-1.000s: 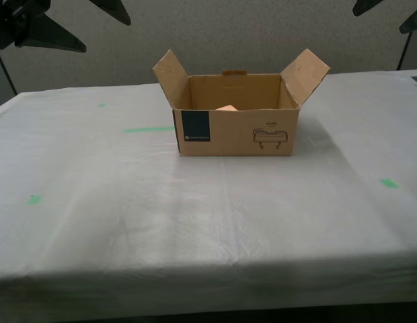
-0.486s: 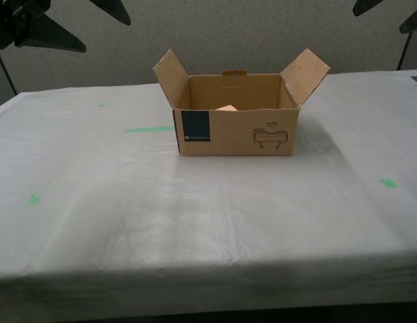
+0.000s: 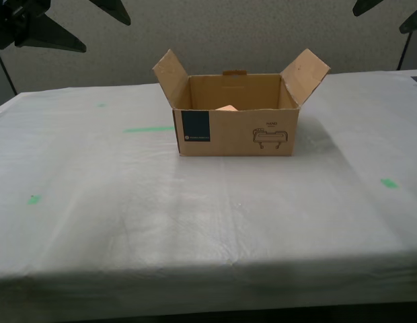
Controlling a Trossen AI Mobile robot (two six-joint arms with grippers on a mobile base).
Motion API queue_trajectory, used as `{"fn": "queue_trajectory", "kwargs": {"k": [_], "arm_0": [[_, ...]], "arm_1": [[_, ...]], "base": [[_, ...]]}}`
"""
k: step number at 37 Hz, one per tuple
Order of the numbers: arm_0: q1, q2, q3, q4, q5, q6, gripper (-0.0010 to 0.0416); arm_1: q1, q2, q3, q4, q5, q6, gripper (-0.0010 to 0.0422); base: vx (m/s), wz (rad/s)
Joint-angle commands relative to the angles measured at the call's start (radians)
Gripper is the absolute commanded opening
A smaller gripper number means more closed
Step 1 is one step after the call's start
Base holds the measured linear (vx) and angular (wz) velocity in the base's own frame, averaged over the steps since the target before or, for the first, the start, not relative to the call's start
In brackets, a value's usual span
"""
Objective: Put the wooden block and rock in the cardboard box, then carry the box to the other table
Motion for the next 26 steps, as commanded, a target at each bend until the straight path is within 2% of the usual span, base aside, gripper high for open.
{"fn": "queue_trajectory", "kwargs": {"k": [1,26], "arm_0": [[0.000,-0.001,0.000,0.001,0.003,0.003,0.0394],[0.000,-0.001,0.000,0.001,0.003,0.003,0.0394]], "arm_1": [[0.000,0.000,0.001,0.002,-0.002,-0.003,0.0375],[0.000,0.000,0.001,0.002,-0.002,-0.003,0.0375]], "base": [[0.000,0.000],[0.000,0.000]]}}
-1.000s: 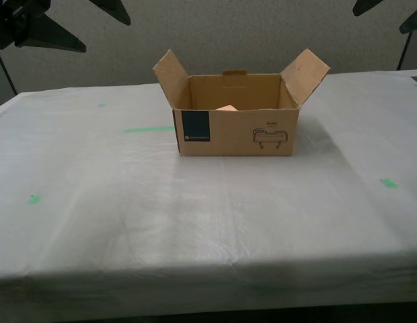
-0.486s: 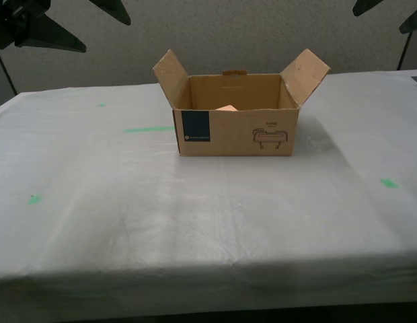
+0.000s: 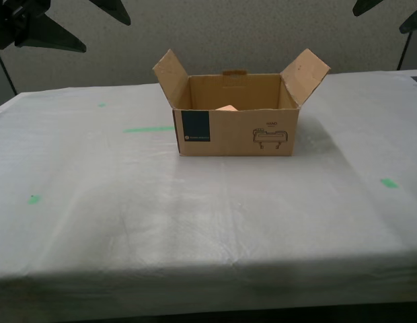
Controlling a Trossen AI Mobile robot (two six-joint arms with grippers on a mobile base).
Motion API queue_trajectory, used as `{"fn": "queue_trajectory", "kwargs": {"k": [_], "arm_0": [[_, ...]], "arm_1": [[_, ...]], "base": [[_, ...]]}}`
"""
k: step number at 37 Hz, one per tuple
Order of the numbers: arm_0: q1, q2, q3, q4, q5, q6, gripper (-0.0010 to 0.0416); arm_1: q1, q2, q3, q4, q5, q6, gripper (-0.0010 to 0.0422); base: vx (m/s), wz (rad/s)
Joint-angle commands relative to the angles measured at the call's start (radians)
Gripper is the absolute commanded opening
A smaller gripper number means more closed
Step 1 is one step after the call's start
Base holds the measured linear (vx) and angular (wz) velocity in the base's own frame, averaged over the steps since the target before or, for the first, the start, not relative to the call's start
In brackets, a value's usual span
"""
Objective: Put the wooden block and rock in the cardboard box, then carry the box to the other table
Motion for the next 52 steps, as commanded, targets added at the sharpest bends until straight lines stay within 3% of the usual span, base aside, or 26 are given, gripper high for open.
{"fn": "queue_trajectory", "kwargs": {"k": [1,52], "arm_0": [[0.000,-0.001,0.000,0.001,0.003,0.003,0.0394],[0.000,-0.001,0.000,0.001,0.003,0.003,0.0394]], "arm_1": [[0.000,0.000,0.001,0.002,-0.002,-0.003,0.0375],[0.000,0.000,0.001,0.002,-0.002,-0.003,0.0375]], "base": [[0.000,0.000],[0.000,0.000]]}}
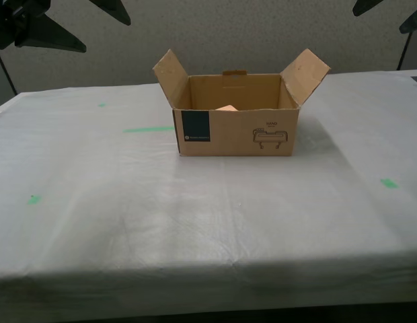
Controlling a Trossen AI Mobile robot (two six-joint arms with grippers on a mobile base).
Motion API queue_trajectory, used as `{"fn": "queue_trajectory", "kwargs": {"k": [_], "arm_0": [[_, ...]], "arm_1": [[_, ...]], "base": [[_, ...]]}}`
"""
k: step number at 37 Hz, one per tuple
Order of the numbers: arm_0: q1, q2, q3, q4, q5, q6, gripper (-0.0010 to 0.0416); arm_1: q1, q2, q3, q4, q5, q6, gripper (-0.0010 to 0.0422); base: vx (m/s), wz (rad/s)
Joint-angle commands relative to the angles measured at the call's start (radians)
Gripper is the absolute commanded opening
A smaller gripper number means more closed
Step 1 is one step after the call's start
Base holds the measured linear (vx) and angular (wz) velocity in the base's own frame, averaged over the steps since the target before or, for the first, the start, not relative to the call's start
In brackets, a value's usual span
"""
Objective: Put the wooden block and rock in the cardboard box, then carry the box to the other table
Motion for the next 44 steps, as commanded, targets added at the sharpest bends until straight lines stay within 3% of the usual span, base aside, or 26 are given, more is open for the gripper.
{"fn": "queue_trajectory", "kwargs": {"k": [1,44], "arm_0": [[0.000,-0.001,0.000,0.001,0.003,0.003,0.0393],[-0.001,-0.001,0.000,0.001,0.003,0.003,0.0393]], "arm_1": [[0.000,0.000,0.001,0.002,-0.002,-0.003,0.0375],[0.000,0.000,0.001,0.002,-0.002,-0.003,0.0375]], "base": [[0.000,0.000],[0.000,0.000]]}}
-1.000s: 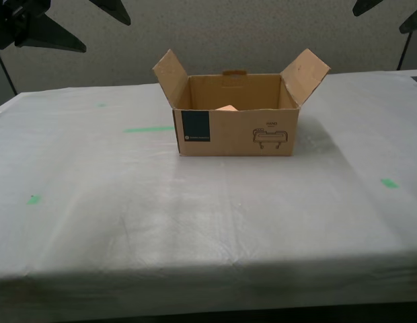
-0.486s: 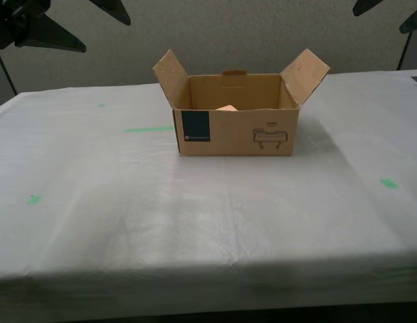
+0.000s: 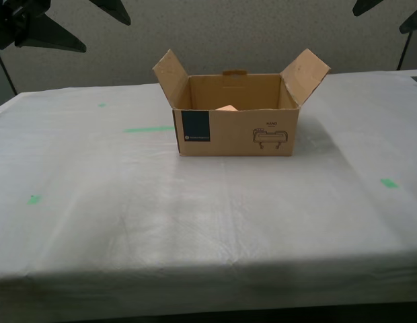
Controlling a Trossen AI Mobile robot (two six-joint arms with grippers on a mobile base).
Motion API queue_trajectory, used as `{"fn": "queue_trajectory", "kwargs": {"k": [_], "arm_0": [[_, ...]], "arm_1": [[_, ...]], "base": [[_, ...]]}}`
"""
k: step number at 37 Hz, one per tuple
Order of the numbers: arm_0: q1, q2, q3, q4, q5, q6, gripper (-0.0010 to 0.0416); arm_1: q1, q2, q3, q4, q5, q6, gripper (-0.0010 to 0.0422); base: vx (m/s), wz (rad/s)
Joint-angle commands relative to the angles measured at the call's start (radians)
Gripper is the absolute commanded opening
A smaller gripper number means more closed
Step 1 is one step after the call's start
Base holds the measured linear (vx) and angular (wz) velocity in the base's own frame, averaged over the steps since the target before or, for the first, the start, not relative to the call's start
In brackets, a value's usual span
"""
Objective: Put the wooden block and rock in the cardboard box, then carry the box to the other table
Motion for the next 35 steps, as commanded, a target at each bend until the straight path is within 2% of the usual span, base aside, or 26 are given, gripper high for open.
{"fn": "queue_trajectory", "kwargs": {"k": [1,35], "arm_0": [[0.000,-0.001,0.000,0.000,0.003,0.003,0.0394],[0.000,-0.001,0.000,0.000,0.003,0.003,0.0394]], "arm_1": [[0.000,0.000,0.001,0.002,-0.002,-0.003,0.0375],[0.000,0.000,0.001,0.002,-0.002,-0.003,0.0375]], "base": [[0.000,0.000],[0.000,0.000]]}}
